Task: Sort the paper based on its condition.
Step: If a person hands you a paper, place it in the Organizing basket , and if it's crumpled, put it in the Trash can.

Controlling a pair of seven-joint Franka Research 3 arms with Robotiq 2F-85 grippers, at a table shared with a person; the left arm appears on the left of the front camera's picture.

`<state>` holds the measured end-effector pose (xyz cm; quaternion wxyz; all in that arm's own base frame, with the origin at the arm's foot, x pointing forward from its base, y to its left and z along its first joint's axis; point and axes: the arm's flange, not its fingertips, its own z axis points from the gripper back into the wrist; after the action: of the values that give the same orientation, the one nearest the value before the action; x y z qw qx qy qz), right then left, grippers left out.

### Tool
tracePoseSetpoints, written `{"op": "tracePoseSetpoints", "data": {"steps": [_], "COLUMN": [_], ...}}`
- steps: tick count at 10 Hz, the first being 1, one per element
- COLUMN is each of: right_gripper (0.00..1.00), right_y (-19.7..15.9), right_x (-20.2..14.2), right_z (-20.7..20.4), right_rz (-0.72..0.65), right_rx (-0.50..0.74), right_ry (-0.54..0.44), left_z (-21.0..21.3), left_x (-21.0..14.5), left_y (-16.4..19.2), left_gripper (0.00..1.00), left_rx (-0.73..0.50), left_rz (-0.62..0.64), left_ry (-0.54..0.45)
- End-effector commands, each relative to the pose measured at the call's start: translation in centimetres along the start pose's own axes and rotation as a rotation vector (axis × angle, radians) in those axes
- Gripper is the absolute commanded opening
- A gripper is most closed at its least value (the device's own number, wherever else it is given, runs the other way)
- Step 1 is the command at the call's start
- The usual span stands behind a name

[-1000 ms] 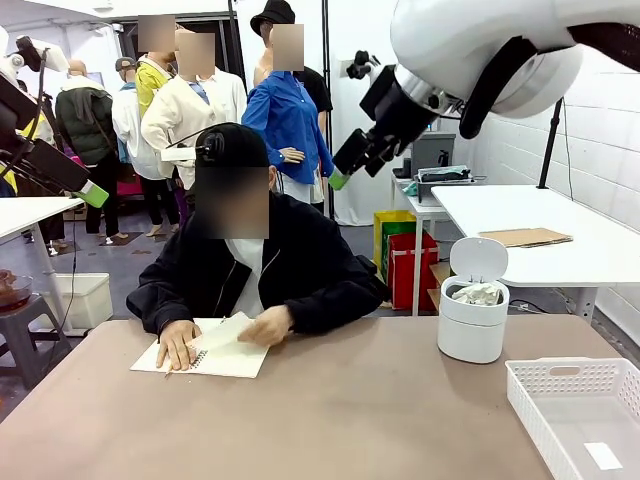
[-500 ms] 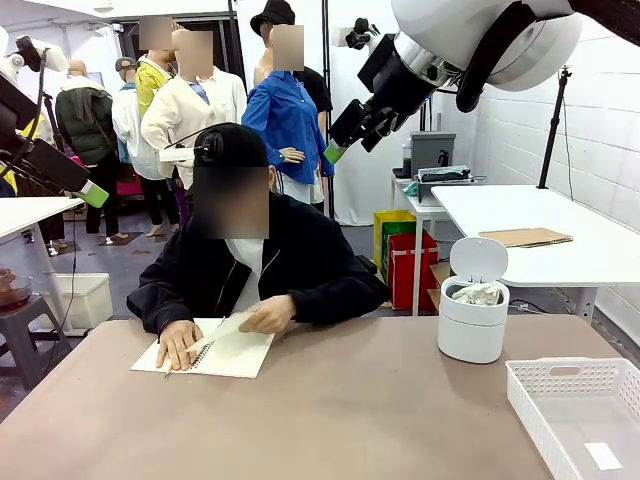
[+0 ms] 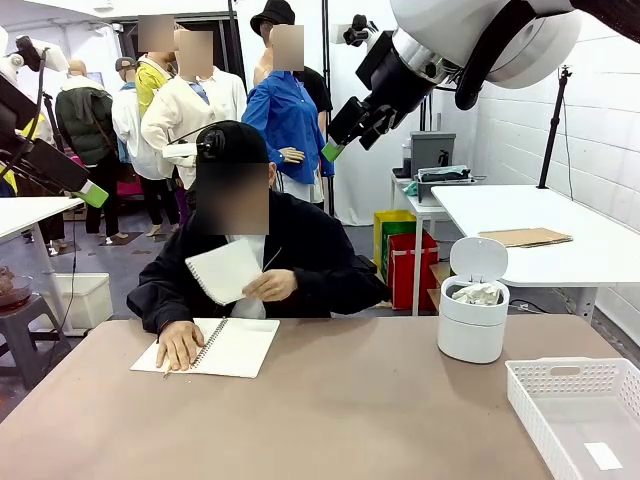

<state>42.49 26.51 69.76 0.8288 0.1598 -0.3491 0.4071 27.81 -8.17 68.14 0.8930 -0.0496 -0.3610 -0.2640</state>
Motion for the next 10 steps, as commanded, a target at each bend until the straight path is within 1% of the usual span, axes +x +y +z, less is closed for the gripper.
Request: {"op": "tracePoseSetpoints", "data": {"steps": [1,10], "right_gripper": [1.0,1.0], "right_y": [0.11,0.11], "right_x": [-0.46,-0.46], "right_z": [0.05,0.05], "right_rz": [-0.002,-0.002], "right_rx": [-0.001,-0.001], "right_ry": [0.003,0.003], "left_z": [0.02,0.02], "left_x": [-0.04,-0.04], "left_y": [0.1,0.1], "left_gripper": [1.0,1.0], "left_rx": [-0.001,-0.001], "left_rz": [0.002,0.002], "left_ry": [-0.001,-0.001]}}
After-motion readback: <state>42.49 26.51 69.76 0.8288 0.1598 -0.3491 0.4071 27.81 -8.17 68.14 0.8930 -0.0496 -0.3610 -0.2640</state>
